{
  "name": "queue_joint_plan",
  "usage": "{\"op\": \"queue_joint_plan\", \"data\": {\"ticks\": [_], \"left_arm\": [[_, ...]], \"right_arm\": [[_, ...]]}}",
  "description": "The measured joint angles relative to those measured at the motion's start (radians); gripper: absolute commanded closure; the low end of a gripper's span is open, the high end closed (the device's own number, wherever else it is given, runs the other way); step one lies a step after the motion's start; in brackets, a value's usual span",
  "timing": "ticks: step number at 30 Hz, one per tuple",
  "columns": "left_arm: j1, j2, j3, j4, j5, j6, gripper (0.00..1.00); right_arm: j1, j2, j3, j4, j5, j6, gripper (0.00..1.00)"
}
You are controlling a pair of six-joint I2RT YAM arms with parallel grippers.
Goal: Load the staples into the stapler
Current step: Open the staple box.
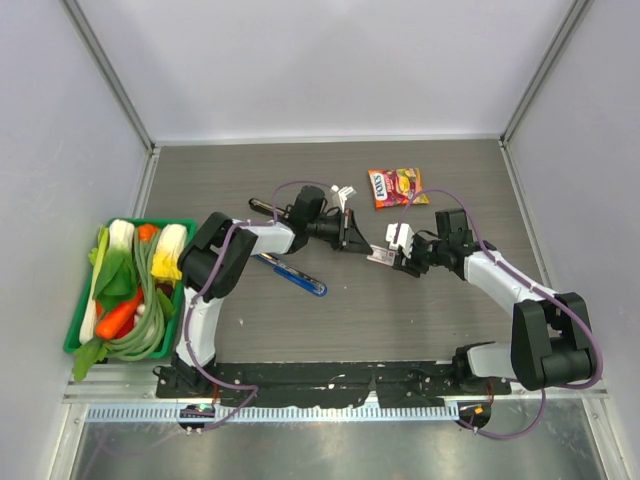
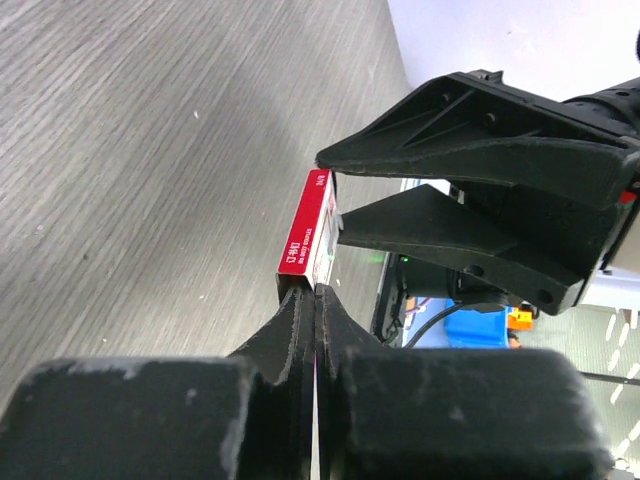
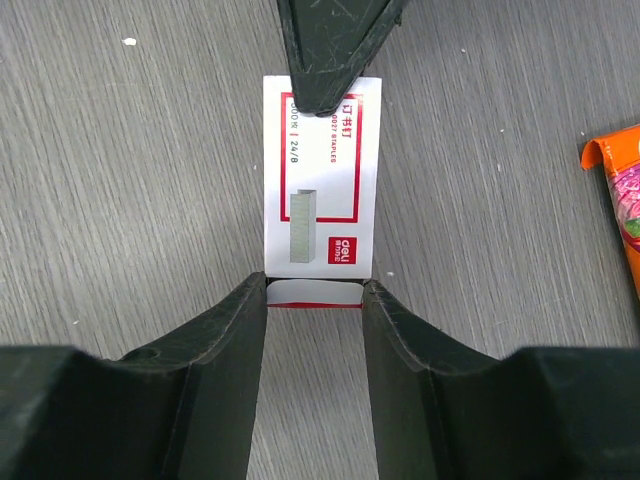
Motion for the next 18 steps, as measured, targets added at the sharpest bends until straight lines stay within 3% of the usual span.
{"op": "queue_joint_plan", "data": {"ticks": [18], "left_arm": [[0.012,-0.034,-0.062,-0.007,-0.063,0.021,1.00]], "right_arm": [[0.012,-0.001,-0.013,0.019,0.014,-0.017,0.57]]}}
